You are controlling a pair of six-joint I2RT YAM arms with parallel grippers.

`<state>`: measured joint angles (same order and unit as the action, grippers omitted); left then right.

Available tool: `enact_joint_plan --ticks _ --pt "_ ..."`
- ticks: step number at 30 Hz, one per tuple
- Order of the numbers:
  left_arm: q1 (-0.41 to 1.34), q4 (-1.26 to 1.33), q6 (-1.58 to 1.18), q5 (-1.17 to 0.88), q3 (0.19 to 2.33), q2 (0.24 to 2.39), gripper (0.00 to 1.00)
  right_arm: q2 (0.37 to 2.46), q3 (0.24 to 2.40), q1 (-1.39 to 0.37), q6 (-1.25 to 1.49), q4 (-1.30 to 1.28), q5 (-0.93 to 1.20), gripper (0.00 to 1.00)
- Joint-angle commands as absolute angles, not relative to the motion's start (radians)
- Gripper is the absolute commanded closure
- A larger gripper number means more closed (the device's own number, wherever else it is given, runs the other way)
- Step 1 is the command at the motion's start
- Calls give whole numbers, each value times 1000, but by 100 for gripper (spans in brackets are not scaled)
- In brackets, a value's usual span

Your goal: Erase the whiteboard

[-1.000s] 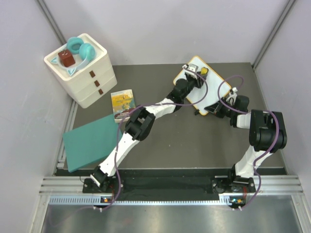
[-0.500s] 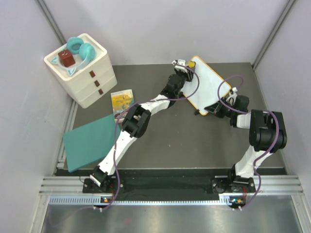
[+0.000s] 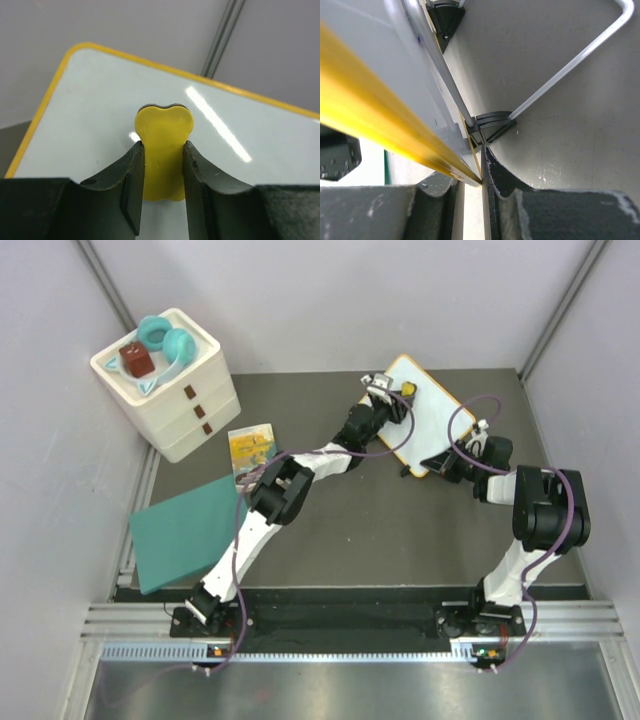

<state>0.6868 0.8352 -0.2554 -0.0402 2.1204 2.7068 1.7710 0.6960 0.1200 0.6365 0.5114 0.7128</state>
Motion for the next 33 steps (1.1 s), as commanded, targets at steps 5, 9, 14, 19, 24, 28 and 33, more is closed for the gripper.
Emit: enact_joint_plan --ticks 5,9,14,19,24,28,33 --pt "620 1080 -204 44 1552 2285 100 1792 709 98 595 434 704 100" --pt "606 1192 -73 199 1238 2004 100 1786 703 98 591 436 724 100" --pt "601 1078 -11 276 990 1754 100 1772 692 100 584 446 741 98" --pt "601 649 -115 356 912 1510 100 1733 680 98 563 422 756 82" --pt "601 399 -231 335 827 1367 91 1661 649 100 538 377 744 60" --pt "601 220 -305 240 830 1348 79 1591 634 98 525 305 724 51" --pt "601 91 -350 72 845 1416 78 1473 609 98 509 200 697 44"
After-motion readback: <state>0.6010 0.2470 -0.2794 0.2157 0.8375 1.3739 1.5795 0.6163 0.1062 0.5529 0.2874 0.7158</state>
